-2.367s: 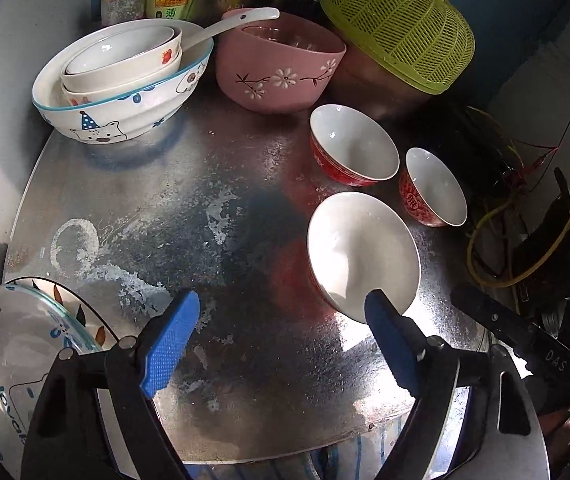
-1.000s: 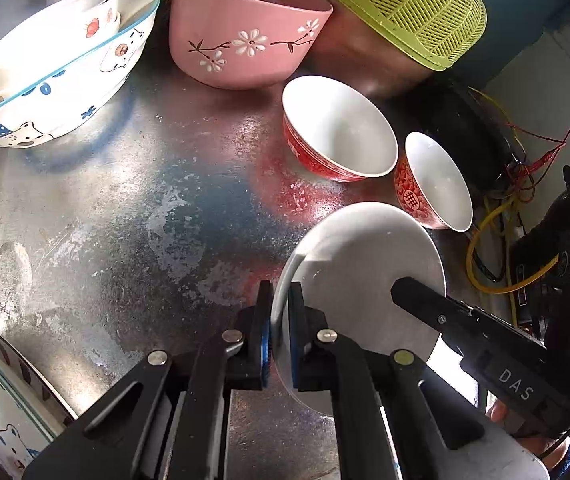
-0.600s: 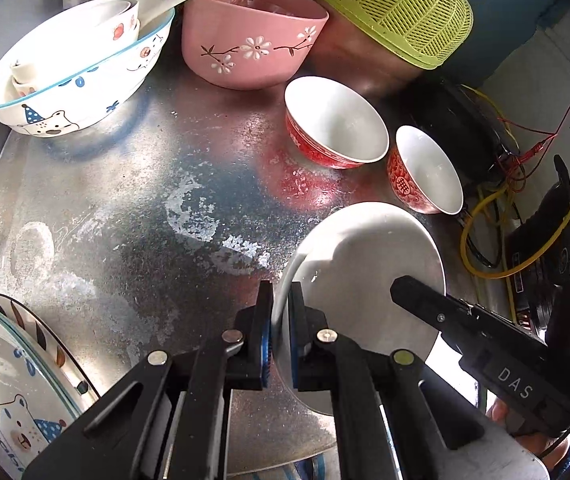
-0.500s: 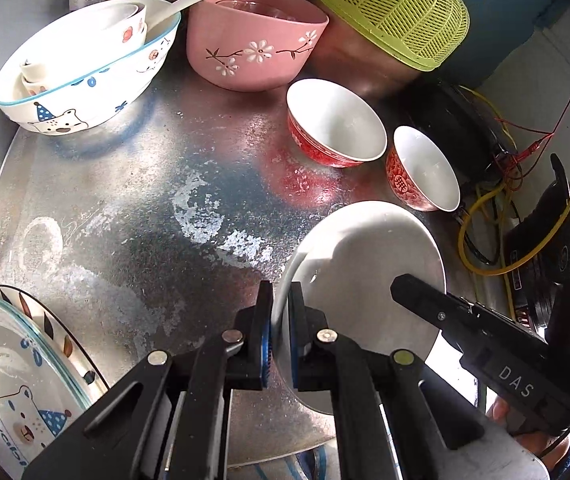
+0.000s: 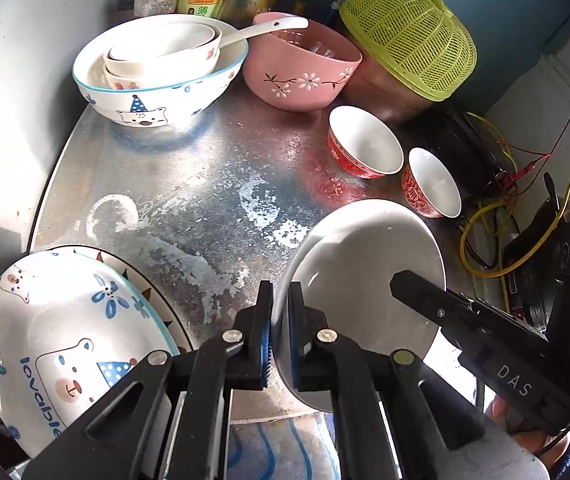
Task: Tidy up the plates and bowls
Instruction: 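Lift the white bowl with both grippers and carry it over the 'lovable' bowl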
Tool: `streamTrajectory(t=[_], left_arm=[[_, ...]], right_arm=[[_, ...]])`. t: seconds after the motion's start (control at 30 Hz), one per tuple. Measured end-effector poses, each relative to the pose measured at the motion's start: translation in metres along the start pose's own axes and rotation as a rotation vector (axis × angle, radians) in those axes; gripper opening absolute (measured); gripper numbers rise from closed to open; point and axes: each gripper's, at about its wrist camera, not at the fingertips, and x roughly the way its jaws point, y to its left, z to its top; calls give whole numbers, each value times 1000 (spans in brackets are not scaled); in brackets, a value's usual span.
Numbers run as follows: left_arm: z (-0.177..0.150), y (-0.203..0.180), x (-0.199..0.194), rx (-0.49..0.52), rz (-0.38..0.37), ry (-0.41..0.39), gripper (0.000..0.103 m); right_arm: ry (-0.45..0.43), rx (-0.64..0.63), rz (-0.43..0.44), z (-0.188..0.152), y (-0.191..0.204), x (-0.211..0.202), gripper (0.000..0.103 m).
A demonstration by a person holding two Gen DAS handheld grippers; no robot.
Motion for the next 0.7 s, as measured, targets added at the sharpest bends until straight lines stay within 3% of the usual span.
streamTrajectory(t=[0.7], left_arm=[[-36,108,-68,-181,110,-62,5]], right_arm=[[98,-192,112,-15,118,43,9]])
